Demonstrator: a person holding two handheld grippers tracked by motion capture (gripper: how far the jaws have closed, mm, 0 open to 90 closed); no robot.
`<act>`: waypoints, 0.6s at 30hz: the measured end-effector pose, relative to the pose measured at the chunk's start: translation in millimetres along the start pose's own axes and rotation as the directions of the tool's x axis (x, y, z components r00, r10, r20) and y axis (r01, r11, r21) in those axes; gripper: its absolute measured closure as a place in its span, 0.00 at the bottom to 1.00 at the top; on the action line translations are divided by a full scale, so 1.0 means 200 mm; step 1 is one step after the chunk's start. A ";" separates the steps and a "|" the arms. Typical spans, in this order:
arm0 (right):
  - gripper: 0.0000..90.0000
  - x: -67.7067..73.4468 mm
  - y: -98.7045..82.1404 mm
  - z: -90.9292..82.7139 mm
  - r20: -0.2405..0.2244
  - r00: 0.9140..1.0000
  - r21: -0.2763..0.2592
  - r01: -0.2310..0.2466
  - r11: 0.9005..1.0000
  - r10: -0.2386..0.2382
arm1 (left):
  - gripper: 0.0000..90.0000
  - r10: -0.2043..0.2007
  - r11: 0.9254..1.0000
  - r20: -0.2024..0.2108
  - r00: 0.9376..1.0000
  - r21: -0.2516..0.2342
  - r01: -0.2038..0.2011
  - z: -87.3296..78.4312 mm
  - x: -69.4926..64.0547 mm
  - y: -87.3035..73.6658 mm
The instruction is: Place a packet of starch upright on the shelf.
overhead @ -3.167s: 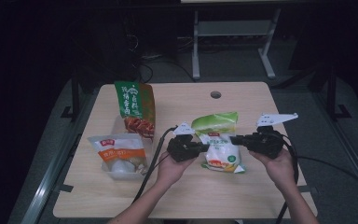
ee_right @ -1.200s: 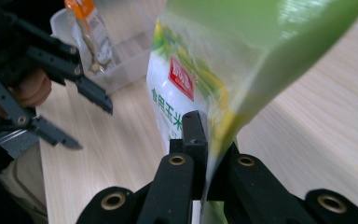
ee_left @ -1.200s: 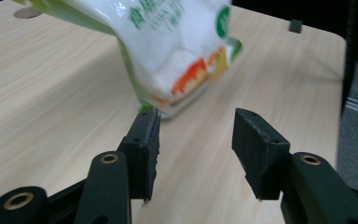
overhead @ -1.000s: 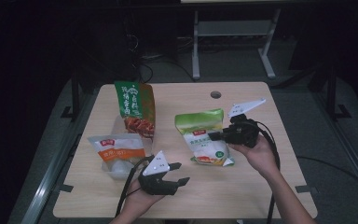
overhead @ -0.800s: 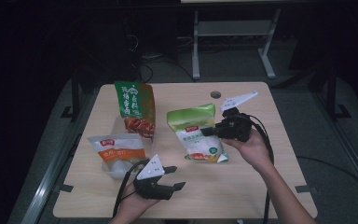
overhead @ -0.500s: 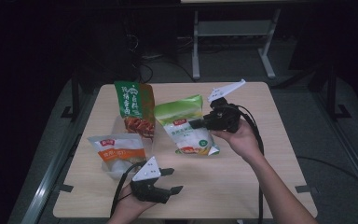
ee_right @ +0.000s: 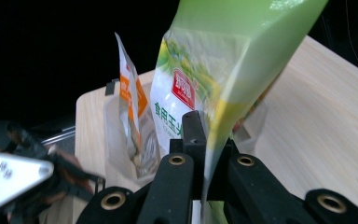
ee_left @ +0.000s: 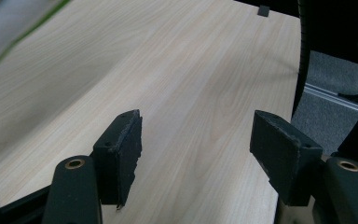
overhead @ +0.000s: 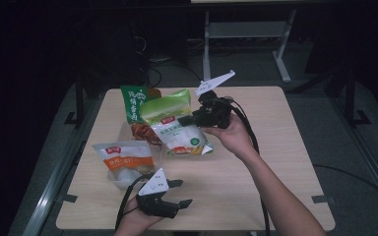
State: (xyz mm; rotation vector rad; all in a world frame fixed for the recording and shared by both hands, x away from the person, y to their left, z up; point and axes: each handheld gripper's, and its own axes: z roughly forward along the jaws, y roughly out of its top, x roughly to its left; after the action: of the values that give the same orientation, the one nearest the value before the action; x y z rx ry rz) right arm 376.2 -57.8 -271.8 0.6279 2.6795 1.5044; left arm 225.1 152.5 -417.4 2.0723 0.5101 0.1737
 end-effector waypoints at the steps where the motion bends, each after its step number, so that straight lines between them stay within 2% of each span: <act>1: 0.99 0.00 0.01 0.01 -0.004 1.000 -0.005 0.003 1.000 -0.003 | 0.37 0.001 1.000 0.001 1.000 0.002 -0.001 0.00 0.00 0.00; 5: 0.99 0.01 0.06 0.07 -0.020 1.000 -0.005 0.013 1.000 -0.013 | 0.37 -0.001 1.000 -0.002 1.000 -0.003 0.001 -0.01 -0.01 0.00; 12: 0.99 0.02 0.13 0.21 -0.043 0.999 0.000 0.026 1.000 -0.026 | 0.37 0.022 1.000 0.003 1.000 0.005 -0.022 -0.02 -0.02 0.00; 16: 0.99 0.03 0.16 0.29 -0.060 0.998 0.010 0.028 1.000 -0.027 | 0.37 0.018 1.000 0.014 1.000 0.006 -0.018 -0.01 -0.03 -0.01; 18: 0.99 0.02 0.18 0.33 -0.064 0.997 0.006 0.037 0.999 -0.037 | 0.37 0.031 0.999 0.021 0.999 0.015 -0.031 -0.01 -0.03 -0.01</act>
State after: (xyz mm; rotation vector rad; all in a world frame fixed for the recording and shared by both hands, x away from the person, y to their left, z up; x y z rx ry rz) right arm 396.9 14.5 -277.1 0.5359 2.7288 1.5319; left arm 219.4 151.7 -417.3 2.0959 0.4685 0.1668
